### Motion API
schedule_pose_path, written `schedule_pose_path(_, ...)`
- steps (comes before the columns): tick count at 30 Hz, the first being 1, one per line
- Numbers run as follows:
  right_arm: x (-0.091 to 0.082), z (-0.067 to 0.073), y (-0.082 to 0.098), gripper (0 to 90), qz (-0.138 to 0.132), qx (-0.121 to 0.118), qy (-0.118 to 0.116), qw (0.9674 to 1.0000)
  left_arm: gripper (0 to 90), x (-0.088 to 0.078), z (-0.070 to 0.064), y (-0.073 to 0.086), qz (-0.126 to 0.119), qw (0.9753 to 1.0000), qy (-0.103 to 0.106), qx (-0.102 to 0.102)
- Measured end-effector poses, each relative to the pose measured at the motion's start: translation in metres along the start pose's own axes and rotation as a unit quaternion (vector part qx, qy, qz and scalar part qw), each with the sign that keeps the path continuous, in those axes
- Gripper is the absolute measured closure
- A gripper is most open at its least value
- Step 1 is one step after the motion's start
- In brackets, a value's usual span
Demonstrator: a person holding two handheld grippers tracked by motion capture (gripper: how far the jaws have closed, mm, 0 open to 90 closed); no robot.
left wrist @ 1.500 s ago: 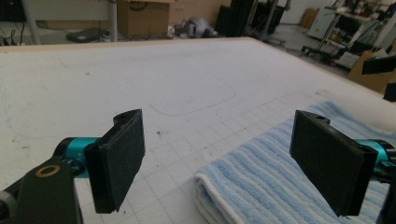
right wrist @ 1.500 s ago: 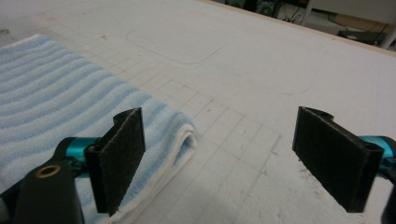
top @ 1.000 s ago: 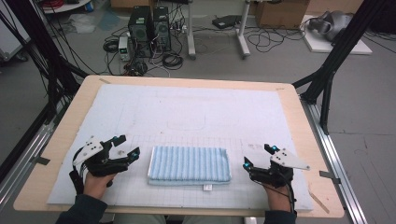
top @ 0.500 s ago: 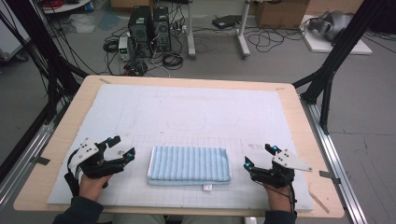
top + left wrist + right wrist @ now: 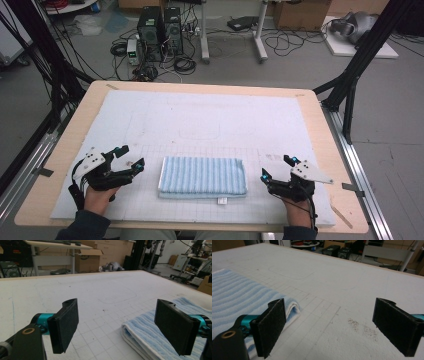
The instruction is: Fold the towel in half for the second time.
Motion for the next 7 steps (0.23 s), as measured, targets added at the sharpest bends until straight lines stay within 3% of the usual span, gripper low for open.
schedule_pose_path(7, 0.0004, 0.0005, 0.0005, 10.9, 0.004, 0.000, 0.000, 1.0000, 20.1, 0.0002, 0.0000, -0.0003, -0.002, 1.0000, 0.000, -0.002)
Point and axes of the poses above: each handheld gripper's, and its own axes: x roughly forward along the jaws, y roughly out of its underside, z roughly to its left, the point moved 7 cm from there along x, roughly forward along the jaws, and after that the axes turned 6 degrees about y, right-handed, at the moved point
